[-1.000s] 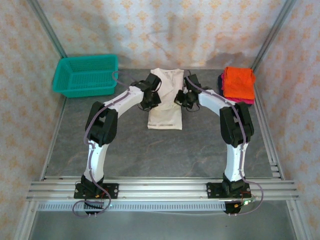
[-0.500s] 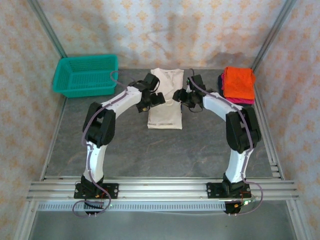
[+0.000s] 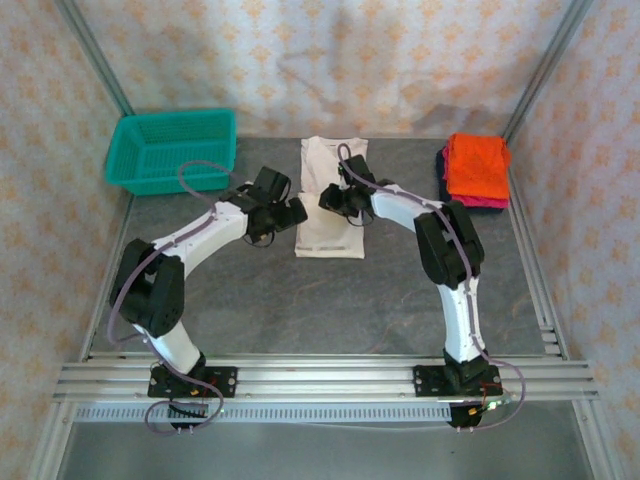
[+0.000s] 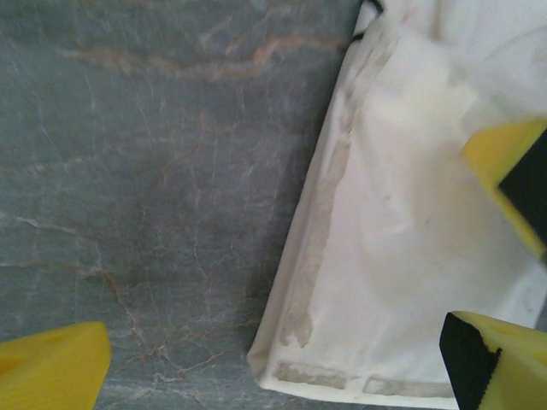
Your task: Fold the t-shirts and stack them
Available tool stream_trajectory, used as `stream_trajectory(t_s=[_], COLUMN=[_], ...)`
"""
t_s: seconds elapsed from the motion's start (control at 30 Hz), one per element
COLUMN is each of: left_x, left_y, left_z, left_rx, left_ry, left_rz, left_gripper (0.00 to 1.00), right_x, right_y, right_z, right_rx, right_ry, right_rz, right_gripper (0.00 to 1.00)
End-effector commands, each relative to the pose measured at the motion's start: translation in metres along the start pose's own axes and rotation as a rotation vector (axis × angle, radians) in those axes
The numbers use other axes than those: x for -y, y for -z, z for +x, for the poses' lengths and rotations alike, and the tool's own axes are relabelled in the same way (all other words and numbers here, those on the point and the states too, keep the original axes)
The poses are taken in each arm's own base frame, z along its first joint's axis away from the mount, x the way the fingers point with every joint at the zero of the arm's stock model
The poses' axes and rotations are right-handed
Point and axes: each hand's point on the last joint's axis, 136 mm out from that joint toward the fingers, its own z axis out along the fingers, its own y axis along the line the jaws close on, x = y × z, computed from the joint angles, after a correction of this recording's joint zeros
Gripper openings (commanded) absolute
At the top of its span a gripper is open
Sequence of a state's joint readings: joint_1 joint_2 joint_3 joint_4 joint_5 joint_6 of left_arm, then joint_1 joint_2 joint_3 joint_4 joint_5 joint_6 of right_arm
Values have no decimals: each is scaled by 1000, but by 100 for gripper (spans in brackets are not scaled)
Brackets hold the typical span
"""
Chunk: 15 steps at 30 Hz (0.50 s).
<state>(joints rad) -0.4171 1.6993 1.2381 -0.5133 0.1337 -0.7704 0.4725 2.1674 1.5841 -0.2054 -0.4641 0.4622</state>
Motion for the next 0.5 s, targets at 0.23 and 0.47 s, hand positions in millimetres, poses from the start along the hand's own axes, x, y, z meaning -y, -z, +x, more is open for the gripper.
stream_trajectory(t_s=[0.23,0.47], left_x=[18,27], left_y=[-41,-56], left_z=[16,32], left_rx=[-60,-114], left_ry=[-3,-7], left_rz=[44,102], left_gripper=[99,84], right_x=[33,46], right_y=[22,88], right_z=[-48,-13], right_rx=[94,208], right_ry=[-54,-90], right_rz=[83,61], right_gripper=[55,75])
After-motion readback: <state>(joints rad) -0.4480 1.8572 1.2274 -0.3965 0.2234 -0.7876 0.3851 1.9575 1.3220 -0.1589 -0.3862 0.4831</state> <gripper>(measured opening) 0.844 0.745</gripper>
